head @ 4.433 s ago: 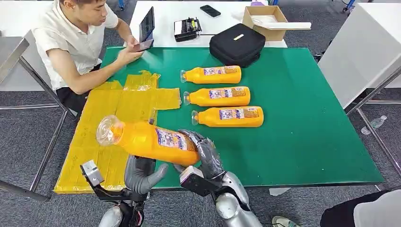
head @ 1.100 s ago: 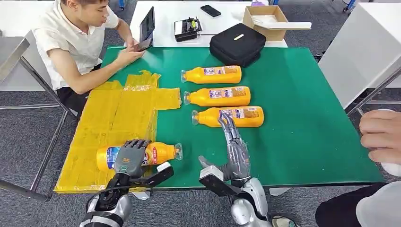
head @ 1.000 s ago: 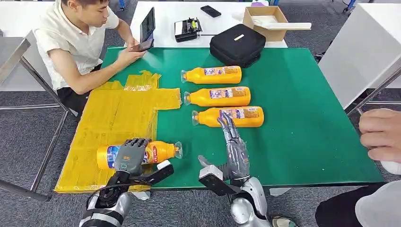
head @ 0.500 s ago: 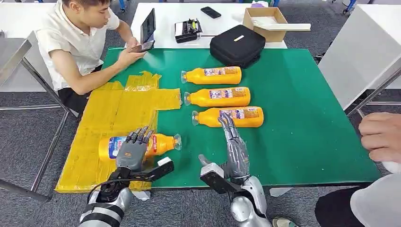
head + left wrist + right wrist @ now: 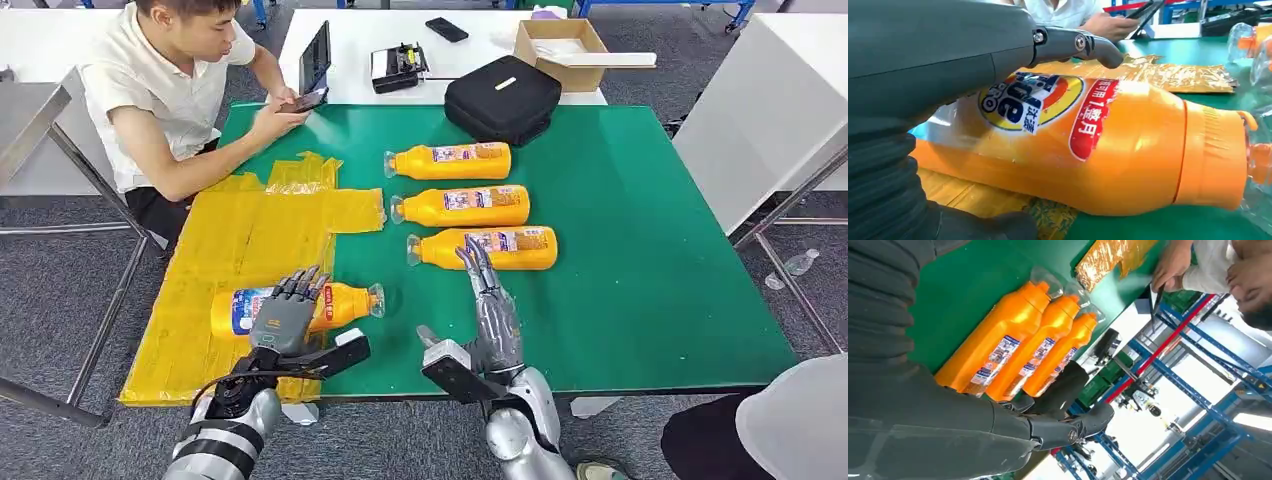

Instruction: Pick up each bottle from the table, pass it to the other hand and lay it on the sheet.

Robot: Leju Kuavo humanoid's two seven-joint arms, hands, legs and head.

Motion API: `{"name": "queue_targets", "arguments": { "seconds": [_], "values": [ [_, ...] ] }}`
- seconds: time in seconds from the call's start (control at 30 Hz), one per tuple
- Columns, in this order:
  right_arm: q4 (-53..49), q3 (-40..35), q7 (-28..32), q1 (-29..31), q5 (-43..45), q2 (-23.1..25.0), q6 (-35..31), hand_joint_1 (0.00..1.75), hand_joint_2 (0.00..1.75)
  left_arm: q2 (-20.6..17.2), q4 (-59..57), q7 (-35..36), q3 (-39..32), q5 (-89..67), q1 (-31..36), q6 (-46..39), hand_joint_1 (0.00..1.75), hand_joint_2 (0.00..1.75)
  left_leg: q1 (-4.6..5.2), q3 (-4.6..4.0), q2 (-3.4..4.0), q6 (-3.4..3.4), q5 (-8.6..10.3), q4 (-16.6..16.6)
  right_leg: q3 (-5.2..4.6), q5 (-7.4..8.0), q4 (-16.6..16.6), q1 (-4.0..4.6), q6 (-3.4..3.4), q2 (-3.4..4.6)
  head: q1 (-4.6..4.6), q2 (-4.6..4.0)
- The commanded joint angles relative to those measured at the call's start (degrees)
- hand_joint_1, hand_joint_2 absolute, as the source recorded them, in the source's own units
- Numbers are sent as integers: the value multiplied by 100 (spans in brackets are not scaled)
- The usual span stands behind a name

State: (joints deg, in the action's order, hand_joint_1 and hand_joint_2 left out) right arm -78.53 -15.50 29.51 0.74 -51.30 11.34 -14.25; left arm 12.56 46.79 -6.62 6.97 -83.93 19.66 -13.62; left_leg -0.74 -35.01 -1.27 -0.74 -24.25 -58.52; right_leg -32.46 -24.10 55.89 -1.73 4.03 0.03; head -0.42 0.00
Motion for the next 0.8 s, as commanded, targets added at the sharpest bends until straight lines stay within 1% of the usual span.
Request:
{"name": "queue_targets", "arguments": {
  "seconds": [0.03, 0.1, 0.17, 0.23, 0.27, 0.33, 0.37, 0.43, 0.5, 0.53, 0.57, 0.6, 0.63, 0.67, 0.7, 0.77, 0.8],
  "values": [
    [113, 112, -14, 10, -74, 23, -73, 0, 175, 195, 1621, -208, 778, 211, -1043, -112, 0, 175, 2, 5, 14, -2, -5, 4, 1, -2, -4, 1, -10, 7, 2, 0],
    [29, 135, -8, -25, -76, 42, -81, 0, 175, 178, 1921, -206, 914, 238, -1141, -98, 0, 175, 1, -1, 19, -3, -11, 0, -6, -6, -3, 4, -20, 7, 0, 0],
    [-147, 198, -9, -93, -85, 83, -104, 0, 175, 197, 2420, -332, 1149, 361, -1298, -231, 0, 175, 1, -20, 13, -1, -7, -1, -23, -4, 0, 2, -14, 3, 0, 0],
    [-287, 261, -10, -147, -80, 121, -128, 0, 175, 168, 2856, -407, 1384, 510, -1438, -200, 0, 175, -2, -26, 26, 0, -20, -9, -32, -15, 7, 8, -30, 7, 0, 0],
    [-310, 268, -10, -150, -82, 127, -134, 0, 175, 168, 2929, -382, 1415, 529, -1462, -171, 0, 175, 1, -52, 11, 0, -8, -7, -54, -7, 7, 3, -14, -2, 0, 0],
    [-380, 324, -7, -179, -81, 168, -171, 0, 175, 149, 3199, -476, 1566, 724, -1549, -211, 0, 175, -2, -45, 19, 0, -17, -8, -49, -14, 6, 7, -25, 1, 0, 0],
    [-410, 345, -13, -189, -76, 181, -164, 0, 175, 145, 3288, -505, 1623, 774, -1580, -234, 0, 175, 1, -55, 13, 0, -8, -4, -61, -6, 4, 2, -13, 1, 0, 0],
    [-437, 355, -183, -180, -233, 140, -85, 0, 175, 115, 3581, -616, 1808, 881, -1670, -416, 0, 175, 0, -50, 17, -1, -13, -5, -56, -10, 4, 4, -18, 2, 0, 0],
    [-318, 355, -310, -122, -412, 71, -59, 0, 175, 106, 3716, -631, 1875, 979, -1730, -418, 0, 175, -1, -61, 16, 0, -7, -4, -68, -4, 2, 3, -12, 3, 0, 0],
    [-90, 197, -562, -11, -954, -177, -107, 0, 175, 69, 3793, -776, 1937, 1258, -1748, -482, 0, 175, -1, -50, 22, -1, -13, -5, -57, -9, 2, 5, -22, 4, 0, 0],
    [156, 101, -873, 101, -1500, -397, -328, 0, 175, 57, 3828, -848, 1965, 1398, -1766, -495, 0, 175, -3, -58, 16, 0, -7, -1, -62, -2, -4, 5, -13, 2, 0, 0],
    [353, 116, -984, 179, -1680, -524, -409, 0, 175, 50, 3849, -898, 1984, 1491, -1781, -485, 0, 175, -3, -47, 25, -2, -11, -1, -54, -4, -5, 6, -21, 7, 0, 0],
    [780, 96, -1611, 411, -2446, -882, -570, 0, 175, 63, 3872, -1100, 1983, 1947, -1842, -346, 0, 175, -2, -46, 23, -3, -6, 6, -50, 1, -13, 5, -16, 7, 0, 0],
    [990, 179, -1524, 519, -2339, -998, -652, 0, 175, 61, 3853, -1113, 1979, 1955, -1860, -362, 0, 175, -4, -55, 20, -1, -5, 4, -59, 2, -11, 6, -12, 7, 0, 0],
    [1093, 225, -1452, 573, -2278, -1042, -702, 0, 175, 59, 3835, -1121, 1981, 1960, -1866, -372, 0, 175, -3, -38, 27, -5, -4, 12, -41, 6, -24, 6, -16, 11, 0, 0],
    [1467, 336, -1916, 843, -2818, -1346, -486, 0, 175, 74, 3807, -1244, 1963, 2172, -1923, -353, 0, 175, 0, -36, 23, -5, -4, 13, -36, 5, -24, 4, -17, 7, 0, 0],
    [1624, 397, -1868, 939, -2782, -1394, -527, 0, 175, 87, 3782, -1269, 1953, 2184, -1935, -371, 0, 175, 1, -48, 17, -4, -3, 6, -48, 4, -15, 1, -8, 5, 0, 0]
  ]
}}
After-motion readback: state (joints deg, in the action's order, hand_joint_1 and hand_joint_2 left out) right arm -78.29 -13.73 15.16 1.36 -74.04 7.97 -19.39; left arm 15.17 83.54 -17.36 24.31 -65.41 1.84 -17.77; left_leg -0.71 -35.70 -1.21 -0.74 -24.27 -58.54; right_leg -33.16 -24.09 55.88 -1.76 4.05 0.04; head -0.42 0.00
